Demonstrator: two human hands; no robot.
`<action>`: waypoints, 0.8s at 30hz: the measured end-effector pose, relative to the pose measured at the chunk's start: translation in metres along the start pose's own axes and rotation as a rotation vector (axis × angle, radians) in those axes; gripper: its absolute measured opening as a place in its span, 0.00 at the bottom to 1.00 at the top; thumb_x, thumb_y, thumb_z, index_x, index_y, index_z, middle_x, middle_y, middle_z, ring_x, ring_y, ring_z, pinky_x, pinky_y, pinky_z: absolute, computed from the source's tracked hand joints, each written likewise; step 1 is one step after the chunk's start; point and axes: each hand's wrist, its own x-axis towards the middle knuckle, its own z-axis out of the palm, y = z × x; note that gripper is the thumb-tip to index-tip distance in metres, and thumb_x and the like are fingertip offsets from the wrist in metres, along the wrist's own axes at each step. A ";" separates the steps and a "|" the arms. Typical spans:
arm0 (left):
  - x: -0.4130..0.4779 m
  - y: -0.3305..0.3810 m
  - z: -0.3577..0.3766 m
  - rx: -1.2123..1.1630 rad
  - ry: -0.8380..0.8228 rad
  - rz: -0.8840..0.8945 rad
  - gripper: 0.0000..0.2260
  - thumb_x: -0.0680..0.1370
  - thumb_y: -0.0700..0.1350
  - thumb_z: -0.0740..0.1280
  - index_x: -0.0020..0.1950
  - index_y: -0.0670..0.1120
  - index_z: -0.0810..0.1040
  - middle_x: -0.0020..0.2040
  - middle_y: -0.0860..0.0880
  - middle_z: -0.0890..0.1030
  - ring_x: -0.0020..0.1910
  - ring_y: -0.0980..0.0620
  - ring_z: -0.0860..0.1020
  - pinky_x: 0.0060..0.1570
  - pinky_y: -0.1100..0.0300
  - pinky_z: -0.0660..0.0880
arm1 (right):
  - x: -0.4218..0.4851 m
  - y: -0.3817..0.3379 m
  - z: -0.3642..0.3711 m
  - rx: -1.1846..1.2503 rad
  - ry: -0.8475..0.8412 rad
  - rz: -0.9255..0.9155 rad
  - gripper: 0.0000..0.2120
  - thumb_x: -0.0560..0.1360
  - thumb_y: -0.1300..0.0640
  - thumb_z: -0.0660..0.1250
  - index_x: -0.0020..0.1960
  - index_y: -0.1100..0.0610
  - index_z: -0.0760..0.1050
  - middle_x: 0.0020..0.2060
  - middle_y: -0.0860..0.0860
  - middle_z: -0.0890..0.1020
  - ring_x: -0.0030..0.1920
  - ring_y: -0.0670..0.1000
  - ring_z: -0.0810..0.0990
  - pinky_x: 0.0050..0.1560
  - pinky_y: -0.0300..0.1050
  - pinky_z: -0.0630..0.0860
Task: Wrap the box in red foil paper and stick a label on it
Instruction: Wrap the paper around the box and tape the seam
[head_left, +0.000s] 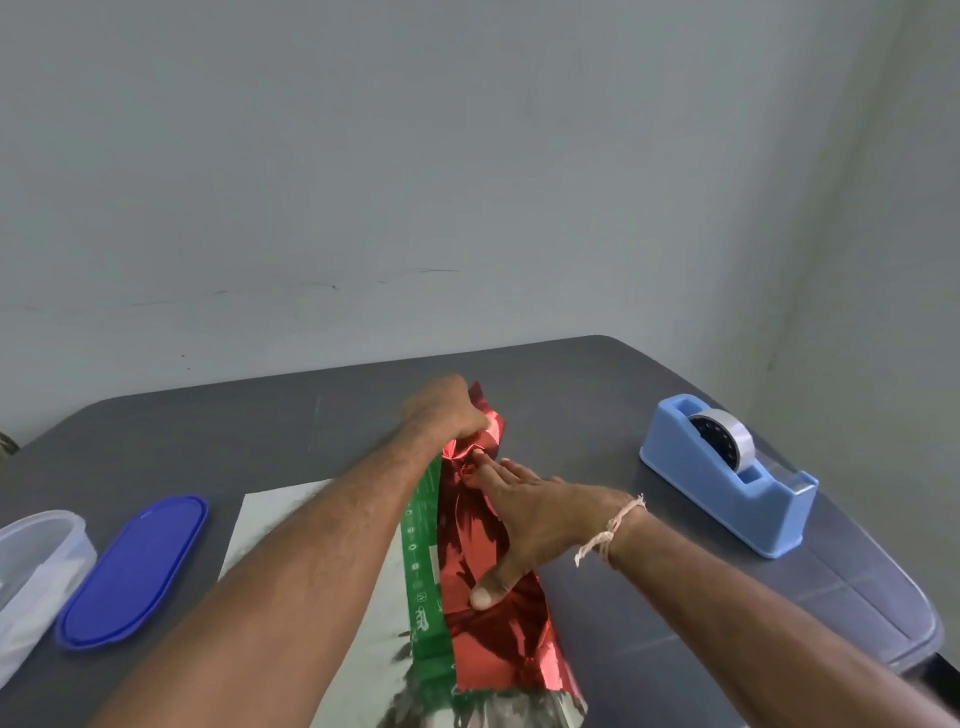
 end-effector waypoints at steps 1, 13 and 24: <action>0.006 -0.003 -0.001 -0.075 -0.013 -0.021 0.12 0.75 0.48 0.74 0.54 0.44 0.80 0.43 0.50 0.82 0.39 0.52 0.80 0.34 0.60 0.72 | 0.002 0.002 0.001 -0.001 0.006 -0.002 0.67 0.62 0.28 0.77 0.83 0.48 0.36 0.82 0.45 0.33 0.82 0.53 0.35 0.80 0.70 0.42; 0.021 -0.031 0.007 -0.757 -0.096 -0.327 0.16 0.76 0.47 0.76 0.58 0.41 0.77 0.43 0.46 0.78 0.38 0.50 0.76 0.32 0.58 0.70 | 0.007 0.011 0.008 0.026 0.041 -0.029 0.64 0.60 0.26 0.77 0.81 0.40 0.40 0.81 0.42 0.33 0.83 0.54 0.40 0.79 0.71 0.47; 0.032 -0.048 0.026 -0.901 0.086 -0.295 0.20 0.77 0.47 0.75 0.63 0.36 0.79 0.56 0.41 0.82 0.47 0.49 0.75 0.46 0.57 0.71 | 0.006 0.015 0.007 0.021 0.032 -0.017 0.66 0.60 0.24 0.75 0.82 0.43 0.38 0.81 0.40 0.32 0.83 0.51 0.40 0.80 0.69 0.51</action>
